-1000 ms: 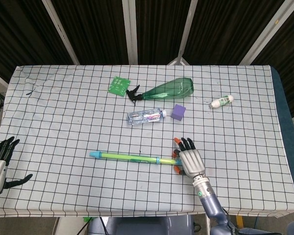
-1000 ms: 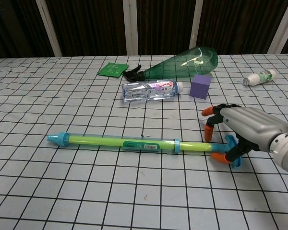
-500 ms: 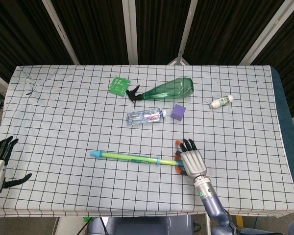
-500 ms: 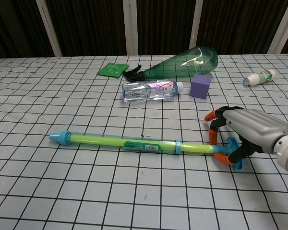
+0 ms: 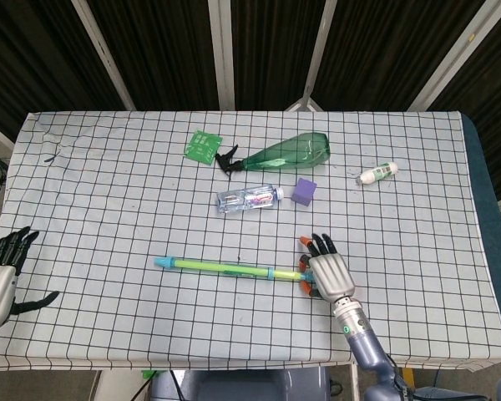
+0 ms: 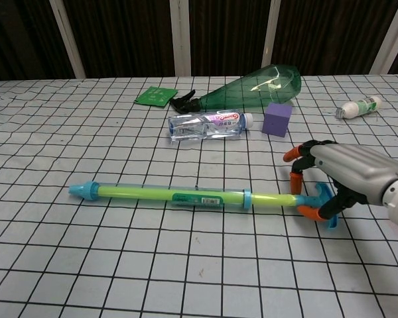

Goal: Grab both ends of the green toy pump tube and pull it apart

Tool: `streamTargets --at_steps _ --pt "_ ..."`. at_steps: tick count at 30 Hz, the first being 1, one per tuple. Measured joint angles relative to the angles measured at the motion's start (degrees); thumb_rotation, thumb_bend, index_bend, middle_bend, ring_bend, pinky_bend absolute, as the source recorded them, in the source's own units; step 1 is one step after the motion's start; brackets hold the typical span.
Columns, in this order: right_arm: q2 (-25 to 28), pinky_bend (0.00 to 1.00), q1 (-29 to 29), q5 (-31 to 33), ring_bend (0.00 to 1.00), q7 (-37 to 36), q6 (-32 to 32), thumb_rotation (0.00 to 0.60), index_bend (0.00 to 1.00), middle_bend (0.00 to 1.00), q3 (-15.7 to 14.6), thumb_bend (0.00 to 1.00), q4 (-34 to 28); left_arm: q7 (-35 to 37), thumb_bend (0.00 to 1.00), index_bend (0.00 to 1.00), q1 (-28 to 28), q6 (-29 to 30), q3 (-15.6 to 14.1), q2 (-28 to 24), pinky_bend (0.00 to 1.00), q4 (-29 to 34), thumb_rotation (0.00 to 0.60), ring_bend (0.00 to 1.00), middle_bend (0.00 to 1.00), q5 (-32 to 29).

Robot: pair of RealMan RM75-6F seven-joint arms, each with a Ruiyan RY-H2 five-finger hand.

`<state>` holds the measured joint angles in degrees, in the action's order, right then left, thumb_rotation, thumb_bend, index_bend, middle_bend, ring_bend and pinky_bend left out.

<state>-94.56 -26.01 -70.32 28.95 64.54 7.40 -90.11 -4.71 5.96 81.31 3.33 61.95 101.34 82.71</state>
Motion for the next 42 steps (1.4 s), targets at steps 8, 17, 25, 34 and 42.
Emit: streamTargets --at_steps 8,17,25,34,42 --pt "0.9 0.0 -0.2 0.0 0.0 -0.8 0.0 0.6 0.62 0.18 0.0 0.41 -0.6 -7.6 0.17 0.14 7.0 -8.9 2.6 -0.9 0.0 2.8 0.6 0.0 0.01 -3.1" --pt "1.8 0.0 -0.5 0.3 0.0 -0.8 0.3 0.6 0.62 0.18 0.2 0.41 -1.6 -18.5 0.25 0.24 15.3 -16.3 6.0 4.7 0.0 1.9 0.6 0.0 0.05 -9.3" --pt "2.3 0.0 -0.5 0.5 0.0 -0.7 0.9 0.6 0.62 0.18 0.1 0.41 -2.3 -26.0 0.26 0.36 20.4 -20.2 6.7 12.9 0.0 0.3 0.6 0.0 0.06 -16.7" --pt "3.2 0.0 -0.5 0.6 0.0 -0.9 1.4 0.6 0.62 0.18 0.2 0.41 -3.2 -31.3 0.3 0.37 24.0 -20.4 6.2 21.1 0.0 -2.2 0.6 0.0 0.06 -20.0" --pt "4.0 0.0 -0.6 0.7 0.0 -1.0 1.7 0.6 0.62 0.18 0.0 0.41 -3.9 -33.7 0.34 0.38 25.8 -19.9 5.5 25.9 0.0 -4.6 0.6 0.0 0.06 -23.3"
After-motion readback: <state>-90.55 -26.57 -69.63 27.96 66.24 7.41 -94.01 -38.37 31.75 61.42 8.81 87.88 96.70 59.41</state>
